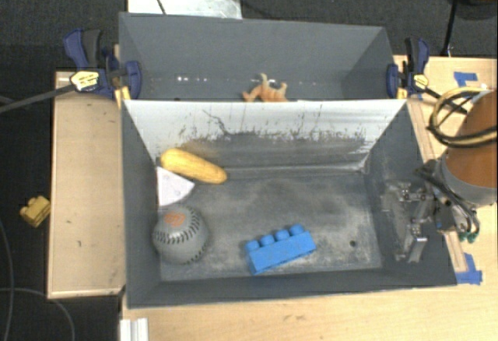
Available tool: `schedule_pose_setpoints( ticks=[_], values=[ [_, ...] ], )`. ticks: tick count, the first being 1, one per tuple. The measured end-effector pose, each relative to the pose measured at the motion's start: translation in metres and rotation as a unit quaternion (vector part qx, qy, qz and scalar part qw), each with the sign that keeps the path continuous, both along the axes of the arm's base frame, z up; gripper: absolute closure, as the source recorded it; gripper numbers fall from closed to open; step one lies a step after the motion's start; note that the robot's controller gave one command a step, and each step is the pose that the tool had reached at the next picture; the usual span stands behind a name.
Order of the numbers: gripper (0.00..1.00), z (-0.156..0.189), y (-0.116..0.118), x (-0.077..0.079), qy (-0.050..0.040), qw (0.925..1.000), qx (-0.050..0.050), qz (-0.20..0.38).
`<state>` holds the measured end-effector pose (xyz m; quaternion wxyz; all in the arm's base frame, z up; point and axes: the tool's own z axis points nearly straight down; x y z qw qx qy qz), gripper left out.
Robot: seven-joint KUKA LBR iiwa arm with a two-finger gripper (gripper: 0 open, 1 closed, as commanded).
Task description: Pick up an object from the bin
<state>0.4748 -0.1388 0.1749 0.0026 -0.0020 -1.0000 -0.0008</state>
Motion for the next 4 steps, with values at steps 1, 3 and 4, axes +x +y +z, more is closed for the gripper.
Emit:
schedule_pose_setpoints(
  ticks=[1,3,4],
  values=[
    [0.00,0.004,0.000,0.002,-0.0039,1.0000,-0.001,0.003],
    [0.00,0.042,0.074,0.010,-0.0046,0.9977,0.001,0.067],
    [0.00,0.028,0.096,0.031,-0.0055,0.9962,-0.001,0.087]
  ],
)
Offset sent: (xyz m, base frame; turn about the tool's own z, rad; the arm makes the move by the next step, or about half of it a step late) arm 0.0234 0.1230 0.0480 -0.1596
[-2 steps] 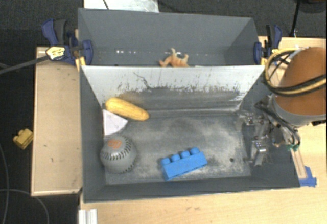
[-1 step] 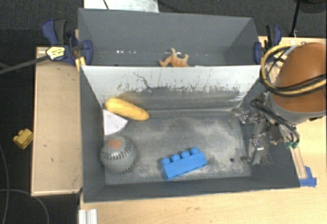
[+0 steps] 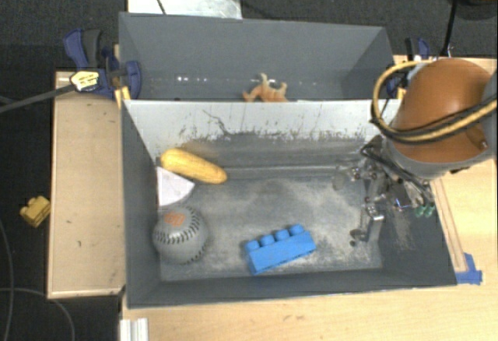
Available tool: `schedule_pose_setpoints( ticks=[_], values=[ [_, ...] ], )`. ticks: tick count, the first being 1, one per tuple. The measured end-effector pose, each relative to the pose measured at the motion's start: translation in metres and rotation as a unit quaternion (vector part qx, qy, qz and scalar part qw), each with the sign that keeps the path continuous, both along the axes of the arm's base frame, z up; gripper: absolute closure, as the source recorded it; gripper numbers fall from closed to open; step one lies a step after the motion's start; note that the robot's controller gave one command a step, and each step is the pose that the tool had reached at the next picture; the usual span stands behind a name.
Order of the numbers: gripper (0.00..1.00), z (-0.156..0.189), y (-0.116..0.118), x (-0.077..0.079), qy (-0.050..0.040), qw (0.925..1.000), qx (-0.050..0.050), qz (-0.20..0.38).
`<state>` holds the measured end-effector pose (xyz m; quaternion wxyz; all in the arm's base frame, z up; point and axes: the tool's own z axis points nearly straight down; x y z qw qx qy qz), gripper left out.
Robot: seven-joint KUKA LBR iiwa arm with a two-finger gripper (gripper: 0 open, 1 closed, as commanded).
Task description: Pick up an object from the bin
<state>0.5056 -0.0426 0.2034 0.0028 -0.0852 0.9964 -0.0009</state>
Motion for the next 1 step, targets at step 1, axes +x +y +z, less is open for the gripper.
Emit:
schedule_pose_setpoints(
  ticks=[1],
  values=[
    [0.00,0.0040,0.0333,0.0002,0.0004,0.9991,0.001,-0.042]
  ],
)
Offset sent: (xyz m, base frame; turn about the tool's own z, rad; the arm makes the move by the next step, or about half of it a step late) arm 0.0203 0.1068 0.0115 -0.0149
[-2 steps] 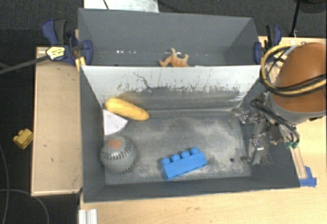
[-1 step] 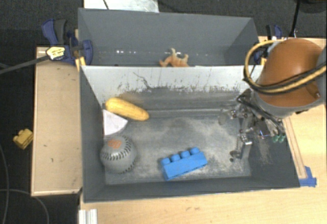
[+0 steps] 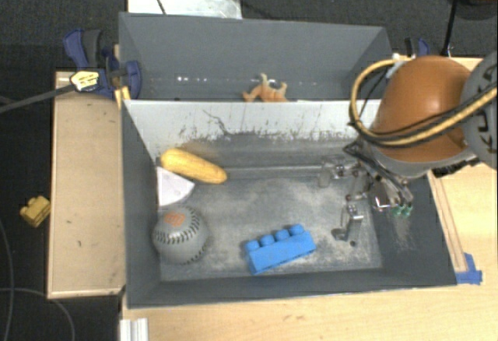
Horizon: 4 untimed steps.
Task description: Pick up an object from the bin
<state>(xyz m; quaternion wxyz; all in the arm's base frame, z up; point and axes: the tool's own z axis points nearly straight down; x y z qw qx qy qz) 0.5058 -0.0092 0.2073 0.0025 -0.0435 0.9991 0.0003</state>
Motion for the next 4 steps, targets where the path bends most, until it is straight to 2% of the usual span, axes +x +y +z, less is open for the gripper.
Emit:
schedule_pose_setpoints(
  ticks=[1,2,3,4],
  values=[
    [0.00,0.004,0.038,0.009,0.0003,0.9994,0.000,-0.035],
    [0.00,-0.033,0.039,-0.003,-0.0018,0.9983,0.000,0.058],
    [0.00,-0.074,0.047,-0.013,0.0008,0.9996,0.000,0.028],
    [0.00,-0.094,0.043,-0.015,0.0020,1.0000,0.000,-0.002]
  ],
)
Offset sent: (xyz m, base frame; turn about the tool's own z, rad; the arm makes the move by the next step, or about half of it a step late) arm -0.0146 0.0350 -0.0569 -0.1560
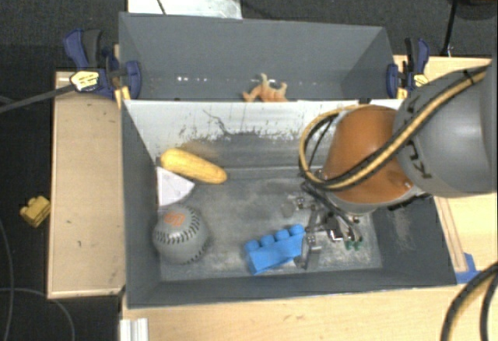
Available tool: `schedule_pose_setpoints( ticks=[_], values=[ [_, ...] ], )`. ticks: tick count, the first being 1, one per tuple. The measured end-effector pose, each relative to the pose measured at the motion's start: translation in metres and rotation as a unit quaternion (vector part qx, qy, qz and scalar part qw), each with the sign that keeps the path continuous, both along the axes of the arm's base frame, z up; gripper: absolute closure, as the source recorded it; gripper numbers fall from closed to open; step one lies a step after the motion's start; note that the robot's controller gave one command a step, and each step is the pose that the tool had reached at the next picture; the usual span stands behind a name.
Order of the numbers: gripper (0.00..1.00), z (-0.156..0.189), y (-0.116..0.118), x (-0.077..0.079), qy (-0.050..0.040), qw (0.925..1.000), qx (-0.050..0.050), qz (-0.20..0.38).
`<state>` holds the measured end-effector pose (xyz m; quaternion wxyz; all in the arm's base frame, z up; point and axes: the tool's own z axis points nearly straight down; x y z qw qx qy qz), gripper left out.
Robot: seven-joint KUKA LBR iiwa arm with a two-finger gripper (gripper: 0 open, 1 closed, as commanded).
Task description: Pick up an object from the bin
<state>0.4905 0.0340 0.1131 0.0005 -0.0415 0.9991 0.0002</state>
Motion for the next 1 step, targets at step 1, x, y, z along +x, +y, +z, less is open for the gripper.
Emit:
schedule_pose_setpoints(
  ticks=[1],
  values=[
    [0.00,-0.0307,0.0249,-0.0046,-0.0010,0.9890,0.000,0.148]
  ],
)
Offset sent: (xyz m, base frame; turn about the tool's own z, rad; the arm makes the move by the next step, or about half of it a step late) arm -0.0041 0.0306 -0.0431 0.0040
